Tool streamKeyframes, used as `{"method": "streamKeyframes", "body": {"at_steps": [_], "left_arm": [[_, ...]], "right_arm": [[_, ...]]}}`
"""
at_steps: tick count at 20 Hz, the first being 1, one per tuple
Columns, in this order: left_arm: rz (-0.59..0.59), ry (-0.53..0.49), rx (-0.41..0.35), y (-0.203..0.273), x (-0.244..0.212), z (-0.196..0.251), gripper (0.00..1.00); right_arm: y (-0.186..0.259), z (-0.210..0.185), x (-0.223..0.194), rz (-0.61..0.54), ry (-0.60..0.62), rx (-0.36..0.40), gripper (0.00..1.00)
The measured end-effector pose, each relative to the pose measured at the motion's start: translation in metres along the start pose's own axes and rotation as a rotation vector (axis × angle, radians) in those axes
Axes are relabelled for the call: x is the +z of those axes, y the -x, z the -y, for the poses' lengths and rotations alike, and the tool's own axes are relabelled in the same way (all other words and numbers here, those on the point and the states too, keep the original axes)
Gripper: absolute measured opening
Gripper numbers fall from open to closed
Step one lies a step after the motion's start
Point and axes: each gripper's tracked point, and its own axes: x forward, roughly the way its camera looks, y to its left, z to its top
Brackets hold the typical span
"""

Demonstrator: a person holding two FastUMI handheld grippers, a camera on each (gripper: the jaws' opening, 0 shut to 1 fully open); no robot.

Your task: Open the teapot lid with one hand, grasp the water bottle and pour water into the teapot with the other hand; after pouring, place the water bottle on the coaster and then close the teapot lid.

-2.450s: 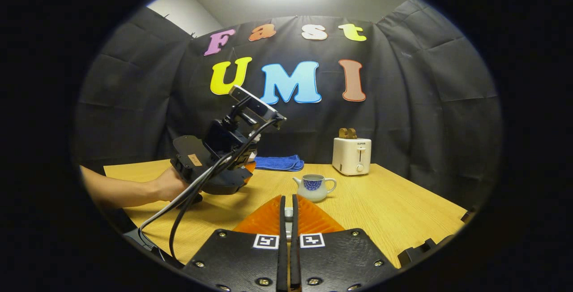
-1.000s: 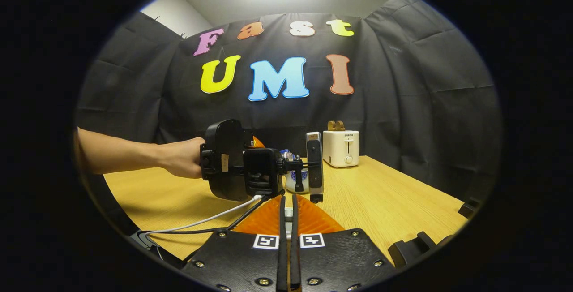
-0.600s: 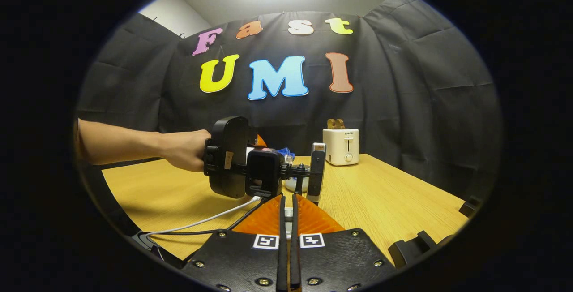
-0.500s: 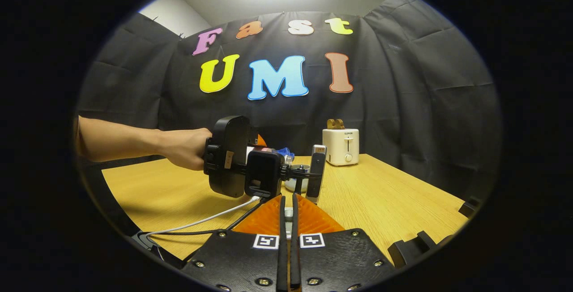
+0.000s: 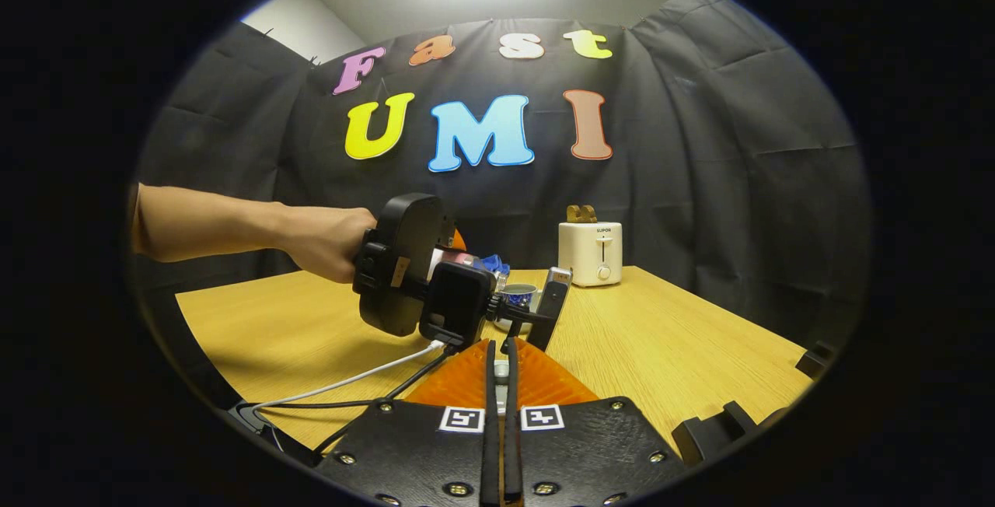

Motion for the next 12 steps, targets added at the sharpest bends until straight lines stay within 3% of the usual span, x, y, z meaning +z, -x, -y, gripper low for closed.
{"method": "streamKeyframes", "body": {"at_steps": [2, 4, 6, 12], "left_arm": [[-0.005, -0.031, 0.001, 0.000, 0.000, -0.002, 0.84], [-0.007, -0.058, 0.002, 0.000, 0.001, -0.004, 0.70], [-0.010, -0.078, 0.001, -0.001, 0.000, -0.006, 0.84], [-0.019, -0.131, 0.007, 0.000, -0.001, -0.013, 0.84]], "right_arm": [[-0.001, 0.001, -0.002, -0.004, -0.001, -0.002, 0.03], [0.000, 0.002, -0.001, -0.005, -0.002, -0.005, 0.03], [0.000, 0.002, -0.001, -0.005, -0.002, -0.007, 0.03], [0.000, 0.002, -0.003, -0.010, -0.001, -0.006, 0.03]]}}
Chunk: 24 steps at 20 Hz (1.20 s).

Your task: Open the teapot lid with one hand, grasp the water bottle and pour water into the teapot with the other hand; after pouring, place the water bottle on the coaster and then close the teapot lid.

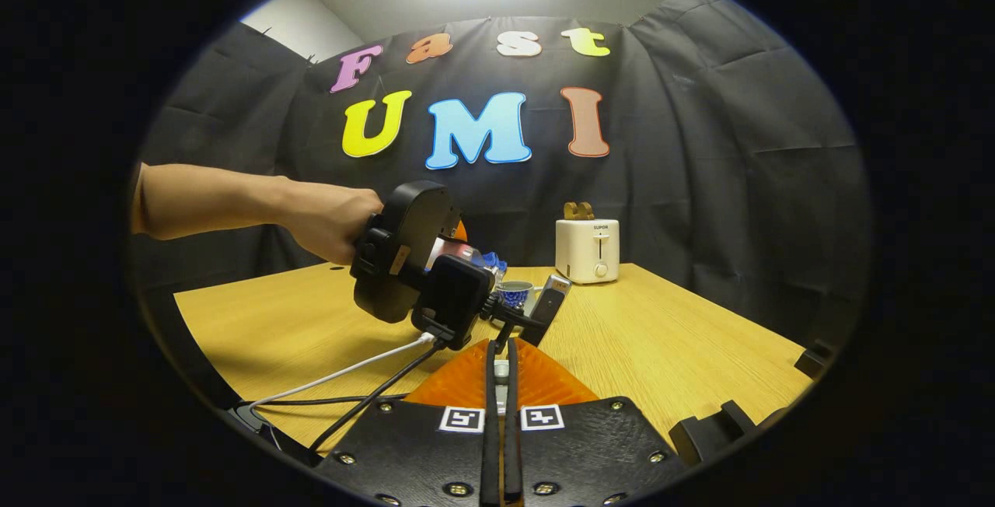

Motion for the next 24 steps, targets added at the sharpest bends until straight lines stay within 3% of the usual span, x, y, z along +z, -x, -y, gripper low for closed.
{"method": "streamKeyframes", "body": {"at_steps": [3, 5, 6, 16, 18, 19, 24], "left_arm": [[0.009, -0.028, 0.014, 0.000, 0.005, -0.007, 0.84], [0.012, -0.047, 0.022, 0.000, 0.007, -0.011, 0.77], [0.014, -0.056, 0.024, 0.001, 0.008, -0.012, 0.84], [0.004, -0.124, 0.029, 0.000, 0.005, -0.021, 0.84], [0.005, -0.132, 0.034, 0.002, 0.007, -0.023, 0.77], [0.009, -0.136, 0.036, 0.003, 0.008, -0.024, 0.84], [0.017, -0.154, 0.041, 0.003, 0.013, -0.027, 0.84]], "right_arm": [[0.000, 0.000, 0.000, -0.003, 0.000, 0.001, 0.03], [0.000, 0.000, 0.000, -0.002, 0.001, 0.000, 0.03], [0.000, 0.000, 0.000, -0.003, 0.001, 0.000, 0.03], [0.000, 0.001, -0.003, -0.012, 0.002, 0.001, 0.03], [0.000, 0.000, -0.004, -0.016, 0.004, 0.003, 0.03], [0.000, 0.000, -0.004, -0.019, 0.004, 0.004, 0.03], [-0.001, 0.000, -0.008, -0.033, 0.004, 0.007, 0.03]]}}
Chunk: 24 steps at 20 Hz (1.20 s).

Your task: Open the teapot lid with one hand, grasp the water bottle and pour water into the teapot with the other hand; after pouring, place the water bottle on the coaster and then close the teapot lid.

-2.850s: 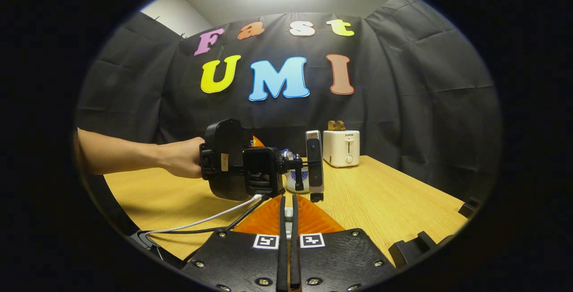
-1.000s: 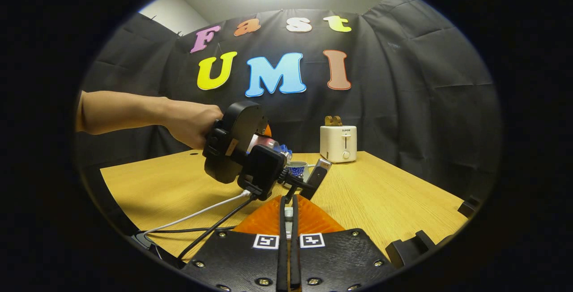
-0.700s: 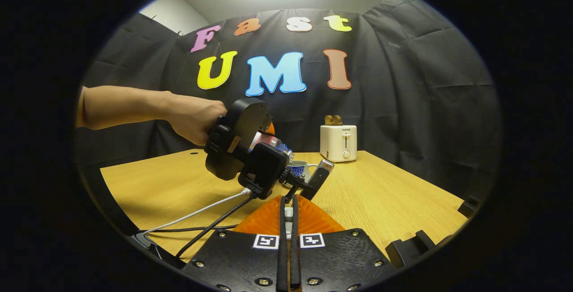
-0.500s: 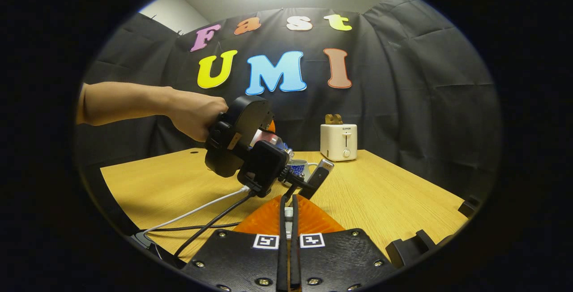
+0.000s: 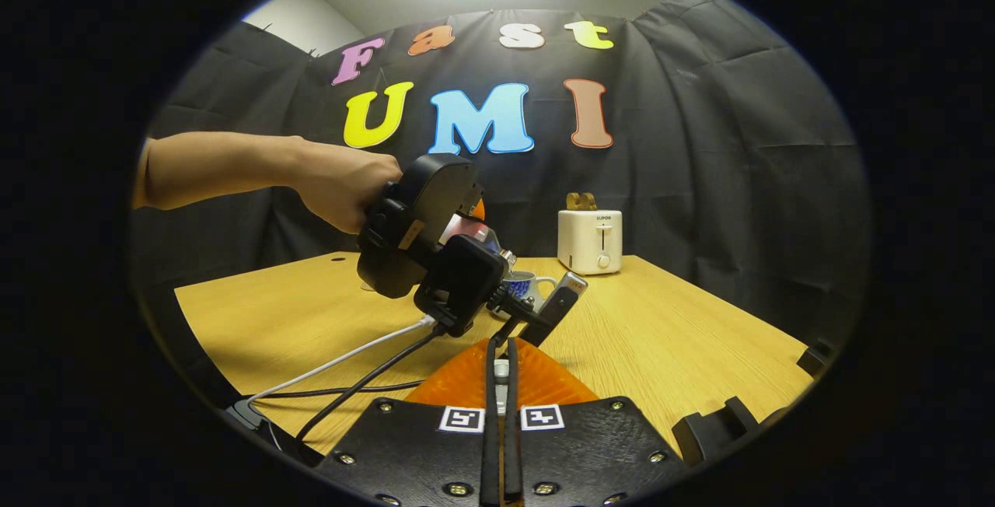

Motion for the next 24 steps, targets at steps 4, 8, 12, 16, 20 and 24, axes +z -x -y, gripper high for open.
{"method": "streamKeyframes", "body": {"at_steps": [4, 8, 12, 16, 20, 24], "left_arm": [[-0.009, -0.014, 0.002, 0.000, -0.002, -0.002, 0.84], [-0.011, -0.016, 0.004, 0.002, -0.002, -0.003, 0.84], [-0.011, -0.007, 0.002, 0.000, -0.004, -0.002, 0.84], [-0.009, 0.016, -0.008, -0.001, -0.004, 0.004, 0.78], [-0.003, 0.025, -0.006, 0.000, -0.003, 0.004, 0.77], [0.019, 0.073, -0.008, -0.003, -0.001, 0.008, 0.84]], "right_arm": [[0.001, 0.000, 0.002, 0.006, 0.005, -0.003, 0.03], [0.001, 0.001, 0.002, 0.005, 0.006, -0.006, 0.03], [0.000, 0.002, 0.001, 0.001, 0.004, -0.005, 0.03], [0.000, 0.002, 0.000, -0.001, 0.002, -0.004, 0.03], [-0.001, 0.002, 0.000, 0.000, 0.001, -0.004, 0.03], [-0.002, 0.002, 0.000, -0.001, -0.001, -0.004, 0.03]]}}
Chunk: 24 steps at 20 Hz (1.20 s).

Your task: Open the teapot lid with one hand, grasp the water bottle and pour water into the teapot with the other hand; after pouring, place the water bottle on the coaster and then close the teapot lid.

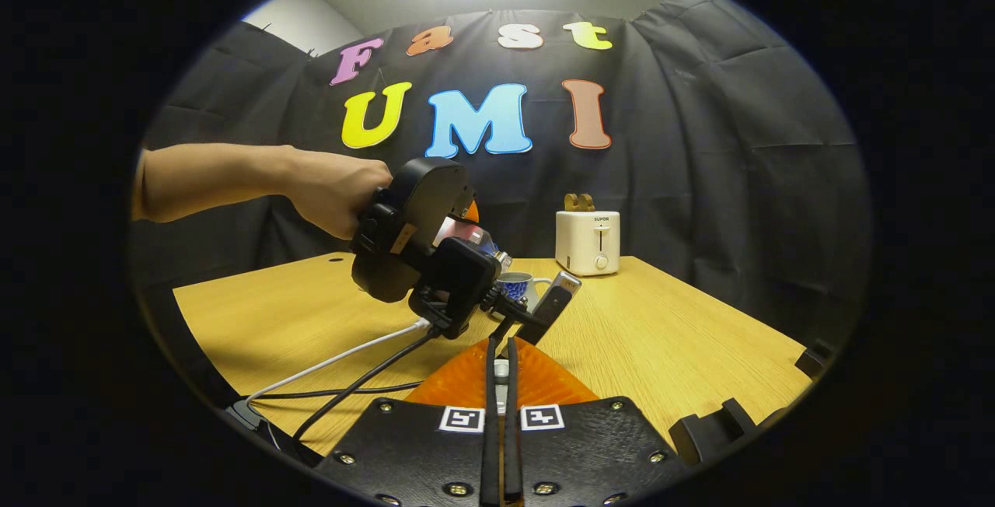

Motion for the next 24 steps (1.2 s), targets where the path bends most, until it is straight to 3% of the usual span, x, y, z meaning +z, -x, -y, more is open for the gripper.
{"method": "streamKeyframes", "body": {"at_steps": [5, 10, 14, 17, 24], "left_arm": [[0.026, 0.095, -0.006, -0.001, 0.001, 0.011, 0.84], [0.068, 0.301, 0.002, 0.002, -0.003, 0.016, 0.84], [0.072, 0.511, 0.001, 0.014, -0.020, 0.025, 0.84], [0.062, 0.733, 0.008, 0.023, -0.048, 0.039, 0.84], [0.063, 1.209, 0.139, 0.049, -0.115, 0.043, 0.84]], "right_arm": [[-0.001, 0.000, 0.001, 0.000, -0.004, -0.002, 0.03], [0.004, 0.004, 0.016, 0.054, -0.015, -0.015, 0.03], [0.006, -0.001, 0.033, 0.098, 0.000, -0.010, 0.03], [0.006, -0.003, 0.043, 0.126, 0.012, -0.010, 0.03], [-0.034, -0.008, 0.055, 0.127, 0.001, 0.008, 0.03]]}}
